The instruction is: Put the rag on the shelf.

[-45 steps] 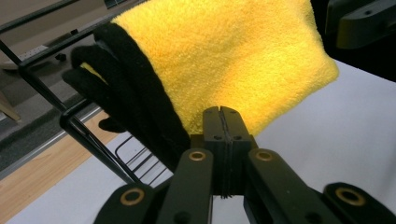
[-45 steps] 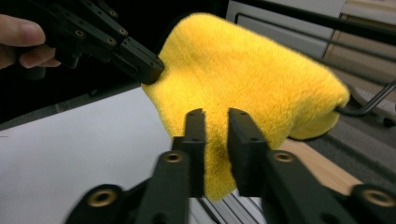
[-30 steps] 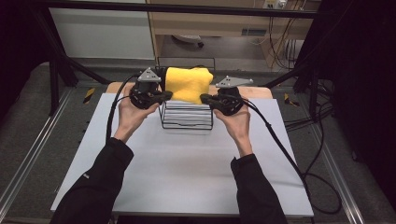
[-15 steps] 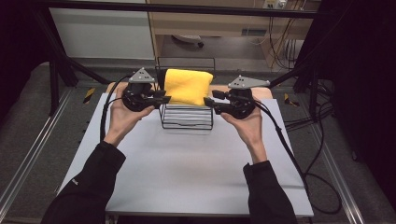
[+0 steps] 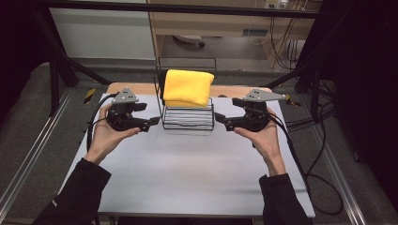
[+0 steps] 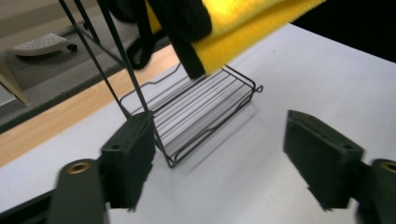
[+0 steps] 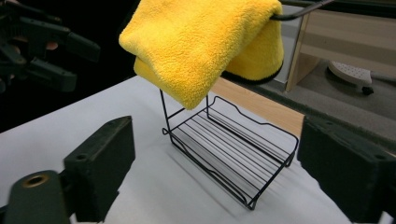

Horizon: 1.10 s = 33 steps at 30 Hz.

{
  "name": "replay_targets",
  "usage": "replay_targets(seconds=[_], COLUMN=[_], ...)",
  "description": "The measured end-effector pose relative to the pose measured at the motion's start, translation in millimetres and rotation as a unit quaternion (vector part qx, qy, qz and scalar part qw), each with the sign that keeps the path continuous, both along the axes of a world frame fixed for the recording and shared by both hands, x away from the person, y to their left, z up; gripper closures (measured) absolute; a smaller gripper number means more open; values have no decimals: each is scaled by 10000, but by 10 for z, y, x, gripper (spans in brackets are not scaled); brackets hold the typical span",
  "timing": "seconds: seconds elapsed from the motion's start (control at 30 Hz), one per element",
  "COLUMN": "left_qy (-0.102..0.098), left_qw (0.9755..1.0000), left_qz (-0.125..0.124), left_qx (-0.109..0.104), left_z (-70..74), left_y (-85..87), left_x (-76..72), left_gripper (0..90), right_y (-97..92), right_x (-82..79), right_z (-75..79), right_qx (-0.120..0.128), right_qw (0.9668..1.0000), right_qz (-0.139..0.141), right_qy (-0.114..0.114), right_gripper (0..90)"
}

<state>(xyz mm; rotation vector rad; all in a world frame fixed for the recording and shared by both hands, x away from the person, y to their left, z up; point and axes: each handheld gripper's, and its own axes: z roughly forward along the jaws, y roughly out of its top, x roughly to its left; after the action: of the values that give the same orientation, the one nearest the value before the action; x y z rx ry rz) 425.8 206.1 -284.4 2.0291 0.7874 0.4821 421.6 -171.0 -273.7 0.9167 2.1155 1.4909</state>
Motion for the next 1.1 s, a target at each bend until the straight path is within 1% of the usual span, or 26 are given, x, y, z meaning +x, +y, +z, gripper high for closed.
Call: replay_targets(seconds=[0.07,0.13,0.17,0.2,0.27,0.33,0.4,0.53,0.57,0.63,0.67,0.73,0.8,0.83,0.97,1.03,1.1], left_qy=[-22,-31,-23,-3,54,134,193,283,311,331,348,367,377,386,424,439,451], left_qw=[10000,10000,10000,10000,9999,9998,9996,9993,9993,9992,9991,9990,9990,9989,9986,9986,9986], left_qz=[11,58,59,39,68,130,173,197,178,184,189,197,190,197,261,268,274], left_qx=[-9,-17,-33,-86,-117,-115,-87,-150,-137,-124,-117,-141,-137,-154,-197,-128,-63], left_z=[-74,-166,-198,-261,-366,-457,-549,-721,-776,-862,-901,-983,-1049,-1080,-1199,-1254,-1299], left_y=[37,72,84,107,144,169,198,258,278,306,322,352,381,400,488,519,538], left_x=[-42,-92,-110,-140,-185,-219,-254,-331,-353,-382,-395,-422,-442,-454,-495,-512,-528], left_gripper=[200,145,109,85,76,58,57,57,58,57,58,58,58,58,58,62,62], right_y=[-43,-82,-100,-112,-143,-180,-210,-284,-305,-346,-371,-410,-446,-467,-555,-608,-646], right_x=[-18,-44,-57,-69,-98,-126,-144,-191,-201,-221,-232,-250,-268,-280,-335,-366,-386], right_z=[-26,-62,-81,-100,-168,-260,-341,-531,-582,-694,-775,-903,-1005,-1059,-1251,-1334,-1386], right_qx=[51,105,117,135,167,131,109,111,105,79,48,-19,-64,-45,-99,-135,-154], right_qw=[10000,9999,9999,9999,9998,9998,9997,9994,9993,9991,9989,9981,9973,9968,9951,9945,9936], right_qz=[-26,-57,-37,-36,-58,-88,-82,-84,-89,-107,-120,-145,-181,-190,-203,-229,-260], right_qy=[37,26,33,38,55,137,223,327,346,405,452,594,707,770,961,1011,1087], right_gripper=[96,82,75,66,60,51,44,37,36,32,29,23,19,19,9,8,8])
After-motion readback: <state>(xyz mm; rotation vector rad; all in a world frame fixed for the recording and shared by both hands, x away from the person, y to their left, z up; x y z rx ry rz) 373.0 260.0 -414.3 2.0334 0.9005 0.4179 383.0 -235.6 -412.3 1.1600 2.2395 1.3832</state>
